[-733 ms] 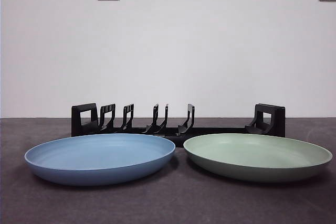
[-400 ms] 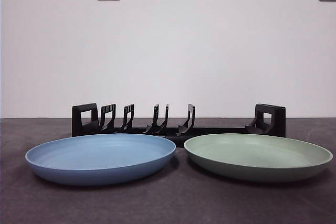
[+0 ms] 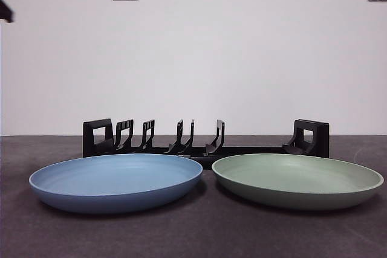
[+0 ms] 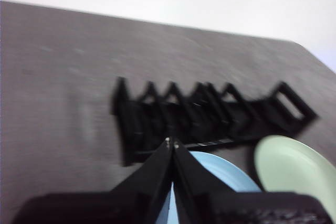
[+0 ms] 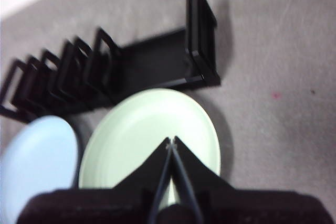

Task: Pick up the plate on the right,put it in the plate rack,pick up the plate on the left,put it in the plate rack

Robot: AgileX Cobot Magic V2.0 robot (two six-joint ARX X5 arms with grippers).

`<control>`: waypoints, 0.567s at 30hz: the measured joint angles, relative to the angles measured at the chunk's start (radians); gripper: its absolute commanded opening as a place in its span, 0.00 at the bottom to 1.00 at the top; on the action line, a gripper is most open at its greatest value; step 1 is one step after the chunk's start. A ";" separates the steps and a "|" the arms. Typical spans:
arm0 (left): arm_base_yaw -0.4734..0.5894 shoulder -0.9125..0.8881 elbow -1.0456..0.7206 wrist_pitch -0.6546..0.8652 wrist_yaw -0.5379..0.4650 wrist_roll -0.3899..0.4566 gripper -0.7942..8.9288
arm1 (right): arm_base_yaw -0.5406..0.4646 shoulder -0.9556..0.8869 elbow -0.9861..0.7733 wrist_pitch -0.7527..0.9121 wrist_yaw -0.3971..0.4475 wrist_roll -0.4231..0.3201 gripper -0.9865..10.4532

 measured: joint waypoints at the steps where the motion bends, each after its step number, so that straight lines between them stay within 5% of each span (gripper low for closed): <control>1: 0.000 0.032 0.019 -0.003 0.039 0.006 0.08 | 0.000 0.032 0.022 -0.023 -0.003 -0.016 0.09; 2: 0.000 0.070 0.039 -0.005 0.080 0.011 0.09 | 0.000 0.071 0.045 -0.043 -0.017 -0.037 0.09; 4: -0.006 0.137 0.079 -0.032 0.124 0.018 0.29 | -0.002 0.141 0.077 -0.055 -0.054 -0.071 0.16; 6: -0.026 0.176 0.098 -0.042 0.125 0.032 0.44 | -0.002 0.192 0.086 -0.054 -0.076 -0.086 0.37; 11: -0.123 0.184 0.122 -0.079 0.105 0.117 0.44 | -0.002 0.274 0.086 -0.054 -0.077 -0.092 0.39; 17: -0.356 0.184 0.294 -0.260 -0.159 0.306 0.44 | -0.002 0.405 0.087 -0.053 -0.077 -0.093 0.38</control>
